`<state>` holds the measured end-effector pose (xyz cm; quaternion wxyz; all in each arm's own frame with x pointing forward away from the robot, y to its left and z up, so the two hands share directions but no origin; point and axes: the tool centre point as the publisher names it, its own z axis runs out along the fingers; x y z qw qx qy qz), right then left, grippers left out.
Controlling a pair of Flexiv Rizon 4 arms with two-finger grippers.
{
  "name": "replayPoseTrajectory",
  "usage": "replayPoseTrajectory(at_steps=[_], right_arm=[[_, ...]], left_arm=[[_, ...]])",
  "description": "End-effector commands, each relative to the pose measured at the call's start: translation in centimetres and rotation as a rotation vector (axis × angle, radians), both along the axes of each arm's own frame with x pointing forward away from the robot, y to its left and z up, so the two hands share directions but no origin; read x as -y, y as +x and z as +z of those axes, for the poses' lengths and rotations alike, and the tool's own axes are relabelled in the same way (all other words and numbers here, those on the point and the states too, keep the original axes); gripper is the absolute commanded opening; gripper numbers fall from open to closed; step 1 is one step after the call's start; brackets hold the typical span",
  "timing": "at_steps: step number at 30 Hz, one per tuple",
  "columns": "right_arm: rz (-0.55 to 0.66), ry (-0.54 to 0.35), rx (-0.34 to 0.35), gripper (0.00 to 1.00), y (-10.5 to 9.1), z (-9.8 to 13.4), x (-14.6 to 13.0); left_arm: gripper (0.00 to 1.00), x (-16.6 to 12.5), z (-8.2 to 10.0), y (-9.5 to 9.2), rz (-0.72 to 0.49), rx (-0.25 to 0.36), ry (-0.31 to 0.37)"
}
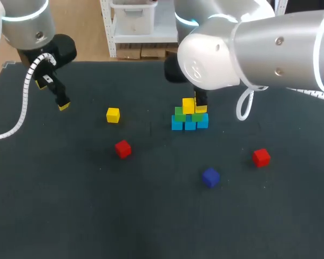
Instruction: Place the blue cubes, place green cubes on the blue cubes, place the yellow cubes on the green cubes, then place the red cubes on the yellow cubes, and place purple cube on the red cubes.
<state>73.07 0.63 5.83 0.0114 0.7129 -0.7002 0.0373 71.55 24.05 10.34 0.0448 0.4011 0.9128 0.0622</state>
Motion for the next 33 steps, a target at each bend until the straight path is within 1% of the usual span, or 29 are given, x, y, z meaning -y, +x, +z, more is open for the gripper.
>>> replayPoseTrajectory(at_steps=[1,3,8,17,20,23,25,27,30,31,33], right_arm=[[0.000,0.005,0.005,0.09,-0.19,0.02,0.13],[-0.003,0.008,0.005,0.17,-0.20,0.01,0.12],[-0.004,0.011,0.005,0.15,-0.19,-0.02,0.10],[-0.006,0.012,0.001,0.17,-0.20,-0.06,0.10],[-0.007,0.010,0.002,0.22,-0.21,-0.07,0.11],[-0.008,0.011,0.001,0.35,-0.21,-0.09,0.13],[-0.009,0.011,0.001,0.37,-0.21,-0.11,0.13],[-0.010,0.011,0.000,0.43,-0.20,-0.15,0.12],[-0.011,0.012,-0.002,0.46,-0.21,-0.19,0.10],[-0.011,0.011,-0.002,0.49,-0.22,-0.21,0.08],[-0.012,0.011,-0.003,1.00,-0.22,-0.21,0.07]], left_arm=[[1.00,0.02,0.06,0.04,0.001,-0.002,0.002],[1.00,0.02,0.06,0.04,0.001,-0.002,0.002],[1.00,0.02,0.06,0.04,0.001,-0.002,0.002],[1.00,0.02,0.06,0.04,0.001,-0.002,0.002],[1.00,0.02,0.06,0.04,0.001,-0.002,0.002],[1.00,0.02,0.06,0.04,0.001,-0.002,0.002],[1.00,0.02,0.06,0.04,0.001,-0.002,0.002],[1.00,0.02,0.06,0.04,0.001,-0.002,0.002],[1.00,0.02,0.06,0.04,0.001,-0.002,0.002],[1.00,0.02,0.06,0.04,0.001,-0.002,0.002],[1.00,0.02,0.06,0.04,0.001,-0.002,0.002]])
